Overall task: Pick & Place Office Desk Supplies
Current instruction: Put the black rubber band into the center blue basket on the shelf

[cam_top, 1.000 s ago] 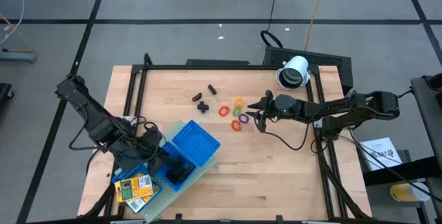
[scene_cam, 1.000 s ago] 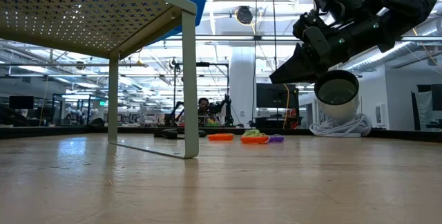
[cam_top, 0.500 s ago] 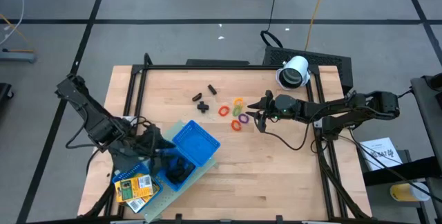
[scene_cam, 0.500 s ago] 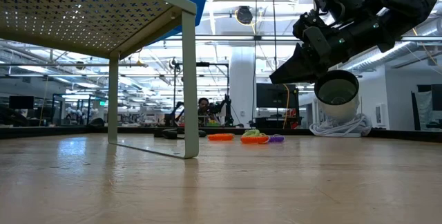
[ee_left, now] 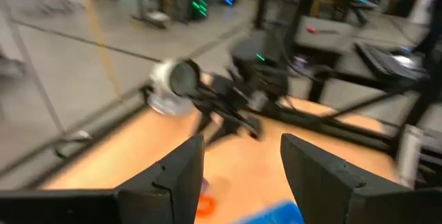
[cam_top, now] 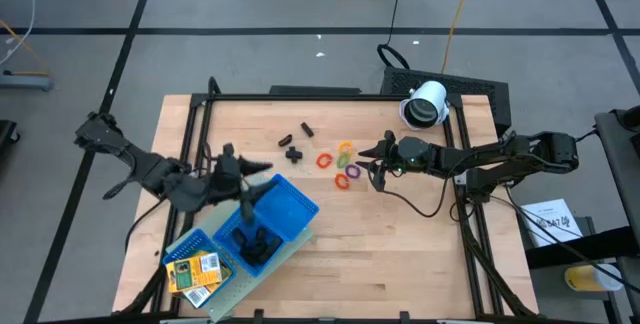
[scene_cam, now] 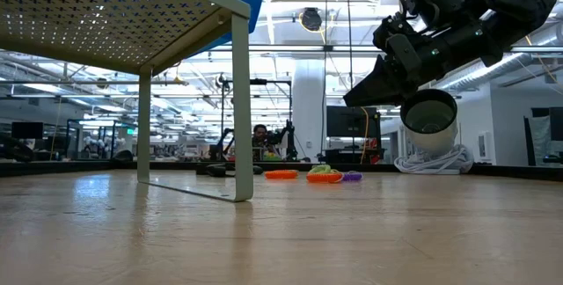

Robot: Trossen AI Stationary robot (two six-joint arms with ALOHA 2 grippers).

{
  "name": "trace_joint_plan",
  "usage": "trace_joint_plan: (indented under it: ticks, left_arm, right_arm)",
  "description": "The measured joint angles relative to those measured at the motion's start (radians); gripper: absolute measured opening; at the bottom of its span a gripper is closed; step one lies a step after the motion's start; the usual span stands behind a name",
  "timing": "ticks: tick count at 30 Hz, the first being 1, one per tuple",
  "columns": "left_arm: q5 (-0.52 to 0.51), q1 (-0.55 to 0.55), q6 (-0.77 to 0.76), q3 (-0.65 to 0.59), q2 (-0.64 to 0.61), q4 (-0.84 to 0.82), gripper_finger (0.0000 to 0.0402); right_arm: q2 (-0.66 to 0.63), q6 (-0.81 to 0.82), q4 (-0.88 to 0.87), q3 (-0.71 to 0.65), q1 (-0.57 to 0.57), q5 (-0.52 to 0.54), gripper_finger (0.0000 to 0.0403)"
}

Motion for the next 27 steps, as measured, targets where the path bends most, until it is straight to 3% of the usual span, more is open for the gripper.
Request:
trace_joint_plan:
  ticks: [10,21,27]
  left_arm:
    - [-0.010,0.170,0.133,0.000,0.016,0.078,0.0202]
    - [0.008,0.436,0.014,0.000,0.189,0.073,0.0202]
    - [0.131,0.599,-0.067,0.000,0.301,0.051,0.0202]
  right_arm:
    - [0.000,0.000,0.000,0.000,0.000,-0.003,0.0128]
    - [0.000,0.000,0.000,0.000,0.000,-0.003,0.0128]
    - [0.000,0.000,0.000,0.000,0.000,-0.003,0.0128]
